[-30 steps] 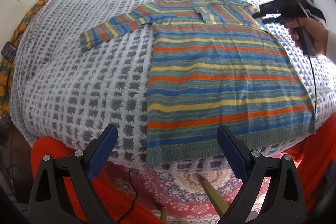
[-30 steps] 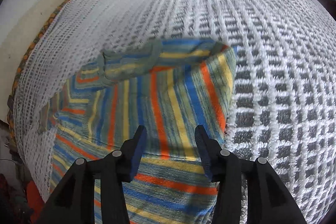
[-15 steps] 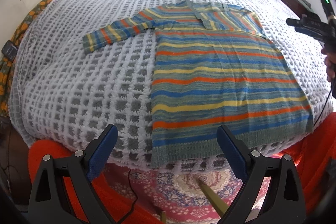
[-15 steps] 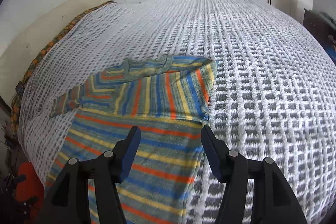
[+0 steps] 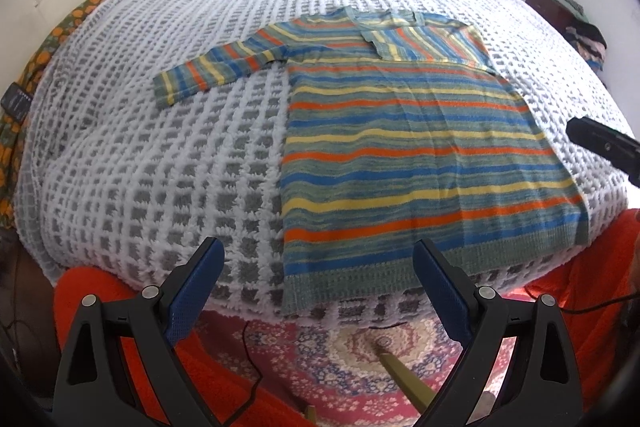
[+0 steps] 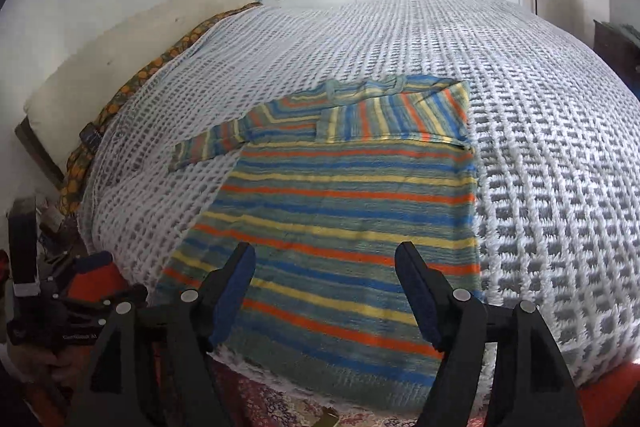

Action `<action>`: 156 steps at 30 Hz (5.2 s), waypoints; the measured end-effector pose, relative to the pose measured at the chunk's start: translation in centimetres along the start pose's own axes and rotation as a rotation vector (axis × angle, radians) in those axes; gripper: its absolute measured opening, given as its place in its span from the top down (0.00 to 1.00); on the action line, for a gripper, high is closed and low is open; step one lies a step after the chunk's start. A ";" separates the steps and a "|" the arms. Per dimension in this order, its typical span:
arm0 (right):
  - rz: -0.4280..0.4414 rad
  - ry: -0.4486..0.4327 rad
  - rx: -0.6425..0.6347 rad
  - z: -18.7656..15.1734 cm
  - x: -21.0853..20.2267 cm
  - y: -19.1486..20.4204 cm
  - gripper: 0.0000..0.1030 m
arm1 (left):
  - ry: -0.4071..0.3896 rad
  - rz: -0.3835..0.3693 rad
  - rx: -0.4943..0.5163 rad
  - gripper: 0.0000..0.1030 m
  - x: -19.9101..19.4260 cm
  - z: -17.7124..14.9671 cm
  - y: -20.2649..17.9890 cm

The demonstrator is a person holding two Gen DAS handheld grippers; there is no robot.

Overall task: Fold small clothes
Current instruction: 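Lift the right gripper away from the folded sleeve, then grasp the other sleeve cuff with the left gripper and lift it, then fold the held sleeve across the sweater body and open the left gripper, then move both grippers down to the sweater hem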

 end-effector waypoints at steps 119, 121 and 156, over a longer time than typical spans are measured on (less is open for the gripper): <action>0.047 0.092 0.072 -3.5 5.1 -1.4 0.30 | 0.050 0.087 -0.245 0.22 17.8 15.0 10.7; 0.043 0.074 0.079 -3.3 4.6 -1.7 0.30 | 0.052 0.084 -0.236 0.22 16.4 13.8 10.8; -0.134 0.206 0.032 -6.0 7.8 -4.5 0.26 | 0.145 -0.020 -0.042 0.11 11.9 -0.3 1.6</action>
Point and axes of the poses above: each gripper's, at about its wrist camera, not at the fingertips, and x roughly the way its jaws point, y to its left, z to its top, the point moved 6 cm from there along x, roughly the way its jaws point, and after that the axes turned 6 degrees about -z, right-handed, at the moved point
